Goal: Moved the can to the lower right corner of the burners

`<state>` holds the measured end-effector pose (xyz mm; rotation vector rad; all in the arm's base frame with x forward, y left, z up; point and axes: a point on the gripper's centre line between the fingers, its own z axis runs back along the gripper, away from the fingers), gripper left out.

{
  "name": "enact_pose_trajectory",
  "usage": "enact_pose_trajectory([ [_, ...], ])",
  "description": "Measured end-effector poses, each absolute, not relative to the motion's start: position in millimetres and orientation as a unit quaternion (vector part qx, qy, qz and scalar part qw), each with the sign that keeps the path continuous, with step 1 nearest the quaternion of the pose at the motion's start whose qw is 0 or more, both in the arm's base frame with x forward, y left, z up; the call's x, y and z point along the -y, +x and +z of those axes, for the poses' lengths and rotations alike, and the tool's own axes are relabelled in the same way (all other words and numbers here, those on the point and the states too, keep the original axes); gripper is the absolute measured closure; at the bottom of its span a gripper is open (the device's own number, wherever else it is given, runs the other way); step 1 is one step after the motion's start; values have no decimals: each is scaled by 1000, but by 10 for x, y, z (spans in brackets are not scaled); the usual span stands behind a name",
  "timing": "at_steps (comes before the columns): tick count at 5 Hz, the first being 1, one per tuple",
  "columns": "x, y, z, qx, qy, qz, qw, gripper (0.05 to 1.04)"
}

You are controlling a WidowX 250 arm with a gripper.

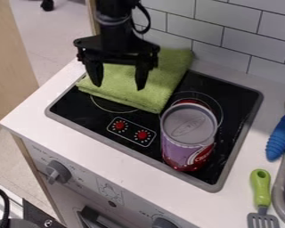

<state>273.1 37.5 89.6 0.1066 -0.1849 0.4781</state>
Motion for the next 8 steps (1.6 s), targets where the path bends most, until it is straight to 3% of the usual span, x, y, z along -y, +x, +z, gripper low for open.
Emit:
enact_pose_trajectory([
  [3,72,2994,710,141,99,350,921,86],
  [6,222,2769,697,128,82,320,935,86],
  [7,251,2696,705,104,54,296,948,86],
  [8,306,2590,619,104,59,288,950,86],
])
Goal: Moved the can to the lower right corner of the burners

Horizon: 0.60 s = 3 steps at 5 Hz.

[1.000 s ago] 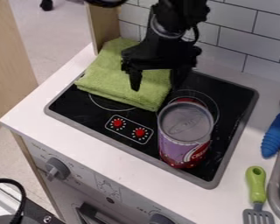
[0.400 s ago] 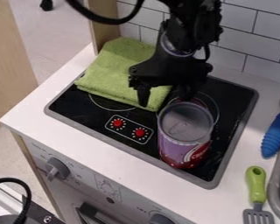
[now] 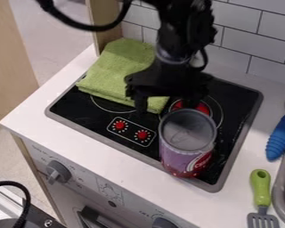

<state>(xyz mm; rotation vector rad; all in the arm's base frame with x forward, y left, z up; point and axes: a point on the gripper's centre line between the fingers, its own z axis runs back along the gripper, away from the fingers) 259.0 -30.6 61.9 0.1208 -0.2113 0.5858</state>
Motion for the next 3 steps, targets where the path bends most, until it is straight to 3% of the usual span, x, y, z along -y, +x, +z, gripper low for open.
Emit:
enact_pose_trajectory([
  [2,465,2419,693,141,58,307,939,86],
  [3,477,2388,694,132,55,314,938,86],
])
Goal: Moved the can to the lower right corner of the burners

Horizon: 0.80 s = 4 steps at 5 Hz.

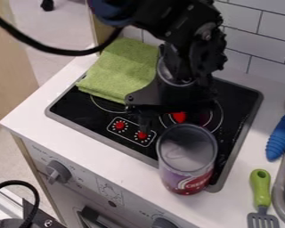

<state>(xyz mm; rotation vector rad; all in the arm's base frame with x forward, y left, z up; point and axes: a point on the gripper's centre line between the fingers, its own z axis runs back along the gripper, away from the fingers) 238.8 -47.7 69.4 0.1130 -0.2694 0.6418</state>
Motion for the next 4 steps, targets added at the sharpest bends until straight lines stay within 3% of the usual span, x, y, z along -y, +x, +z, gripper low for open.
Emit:
enact_pose_trajectory([
  [2,399,2486,758,139,48,328,933,86],
  [4,146,2710,905,193,33,327,925,86],
])
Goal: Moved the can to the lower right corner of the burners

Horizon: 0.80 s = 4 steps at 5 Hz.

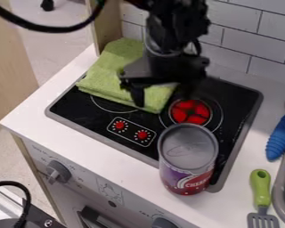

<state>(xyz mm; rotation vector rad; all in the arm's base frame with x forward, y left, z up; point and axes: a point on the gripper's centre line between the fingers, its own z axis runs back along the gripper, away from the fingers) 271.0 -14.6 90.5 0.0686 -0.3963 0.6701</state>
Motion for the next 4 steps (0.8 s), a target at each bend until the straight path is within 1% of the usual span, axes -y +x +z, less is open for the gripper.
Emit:
enact_pose_trajectory([
  [1,28,2771,900,204,51,267,940,86],
  [2,-160,2714,885,155,45,153,975,86],
  [3,-388,2754,1003,141,47,103,984,86],
  [4,-608,2727,998,116,61,82,988,86],
])
